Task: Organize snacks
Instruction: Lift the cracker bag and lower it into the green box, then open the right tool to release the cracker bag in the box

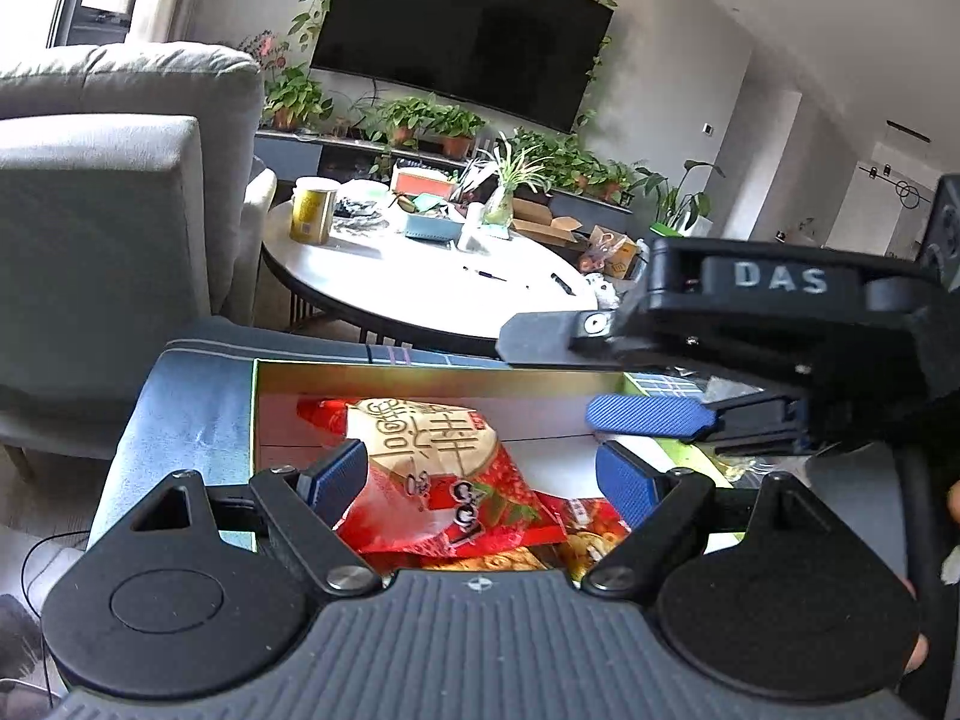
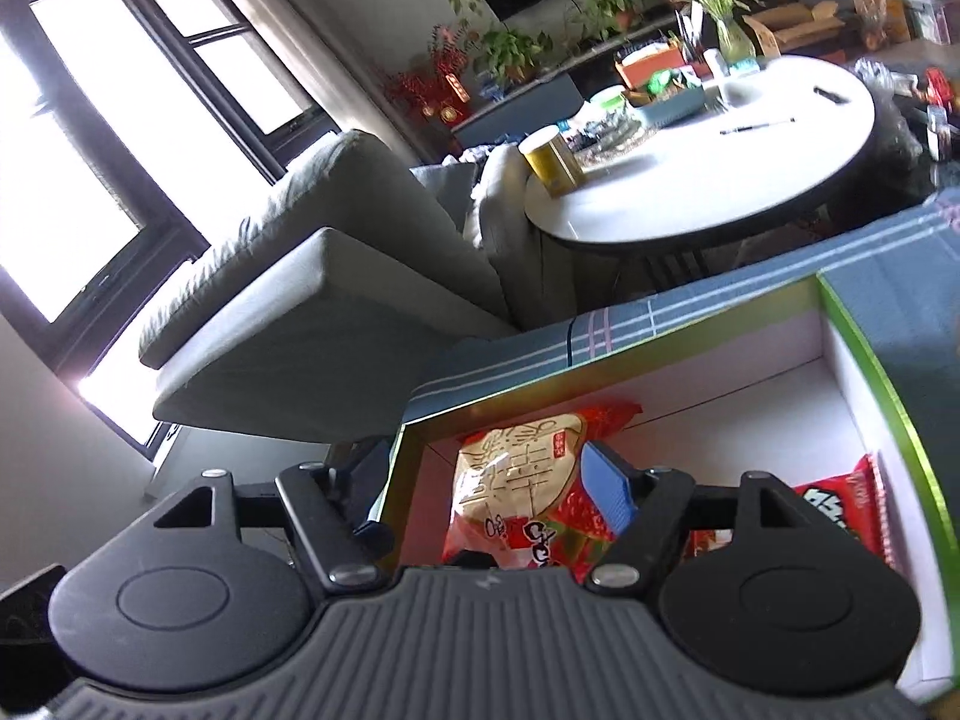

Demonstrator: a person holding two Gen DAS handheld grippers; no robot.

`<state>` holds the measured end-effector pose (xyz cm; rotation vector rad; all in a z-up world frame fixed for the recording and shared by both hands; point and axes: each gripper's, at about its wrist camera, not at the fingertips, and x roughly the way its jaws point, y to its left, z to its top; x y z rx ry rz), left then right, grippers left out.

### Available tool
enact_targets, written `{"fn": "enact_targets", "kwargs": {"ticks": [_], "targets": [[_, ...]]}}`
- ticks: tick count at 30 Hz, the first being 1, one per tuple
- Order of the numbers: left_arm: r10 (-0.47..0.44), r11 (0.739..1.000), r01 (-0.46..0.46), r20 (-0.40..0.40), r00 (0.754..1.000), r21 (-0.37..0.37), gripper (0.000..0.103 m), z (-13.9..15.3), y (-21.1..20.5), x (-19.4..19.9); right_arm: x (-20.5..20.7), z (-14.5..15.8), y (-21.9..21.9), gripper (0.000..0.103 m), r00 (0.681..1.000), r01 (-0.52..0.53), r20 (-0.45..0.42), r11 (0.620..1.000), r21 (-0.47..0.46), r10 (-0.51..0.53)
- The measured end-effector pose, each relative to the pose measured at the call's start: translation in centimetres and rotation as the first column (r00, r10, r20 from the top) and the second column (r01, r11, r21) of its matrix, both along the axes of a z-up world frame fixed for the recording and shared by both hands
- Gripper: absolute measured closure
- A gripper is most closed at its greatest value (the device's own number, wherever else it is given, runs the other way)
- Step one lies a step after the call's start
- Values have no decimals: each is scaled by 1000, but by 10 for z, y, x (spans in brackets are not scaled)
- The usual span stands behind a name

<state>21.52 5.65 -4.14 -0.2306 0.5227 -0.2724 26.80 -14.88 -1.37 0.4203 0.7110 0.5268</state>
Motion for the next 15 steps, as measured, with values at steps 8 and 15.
{"fn": "enact_targets", "kwargs": {"ticks": [8,15], "targets": [[-14,1000,14,31,999,10,22,15,-7,-27,-42,21,-15,30,992,-17,127,999,-36,21],[-6,999,3,68,998,38,21,23,-16,-64,-128,15,-45,30,899,109,432,991,-74,-66]]}}
